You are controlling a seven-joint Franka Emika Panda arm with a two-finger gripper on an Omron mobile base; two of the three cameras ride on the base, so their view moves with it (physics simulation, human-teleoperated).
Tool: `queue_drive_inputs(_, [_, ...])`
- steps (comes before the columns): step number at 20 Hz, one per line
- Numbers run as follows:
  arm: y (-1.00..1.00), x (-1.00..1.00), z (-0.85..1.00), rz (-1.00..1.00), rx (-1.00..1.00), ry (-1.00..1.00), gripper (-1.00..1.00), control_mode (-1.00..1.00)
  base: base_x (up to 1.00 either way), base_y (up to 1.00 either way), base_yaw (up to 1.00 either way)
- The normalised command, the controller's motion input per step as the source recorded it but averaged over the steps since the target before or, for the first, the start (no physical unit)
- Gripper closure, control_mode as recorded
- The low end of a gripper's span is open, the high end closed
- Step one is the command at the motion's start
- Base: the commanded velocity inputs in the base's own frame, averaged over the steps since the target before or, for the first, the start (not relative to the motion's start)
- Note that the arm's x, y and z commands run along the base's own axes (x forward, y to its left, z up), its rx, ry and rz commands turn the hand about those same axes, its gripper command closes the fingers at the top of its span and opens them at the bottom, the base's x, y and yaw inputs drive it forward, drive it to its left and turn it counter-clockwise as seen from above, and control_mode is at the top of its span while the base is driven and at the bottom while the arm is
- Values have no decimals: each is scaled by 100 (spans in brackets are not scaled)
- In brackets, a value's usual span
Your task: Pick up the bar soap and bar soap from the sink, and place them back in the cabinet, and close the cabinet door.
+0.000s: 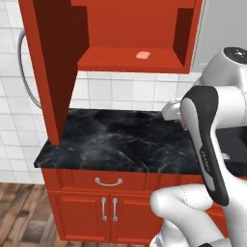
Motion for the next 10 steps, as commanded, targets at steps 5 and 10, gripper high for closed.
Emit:
queue_drive_inputs(5, [0,0,0,0,0,0,100,100,24,0,9])
queue_drive_inputs(10, [0,0,0,0,0,0,100,100,34,0,7])
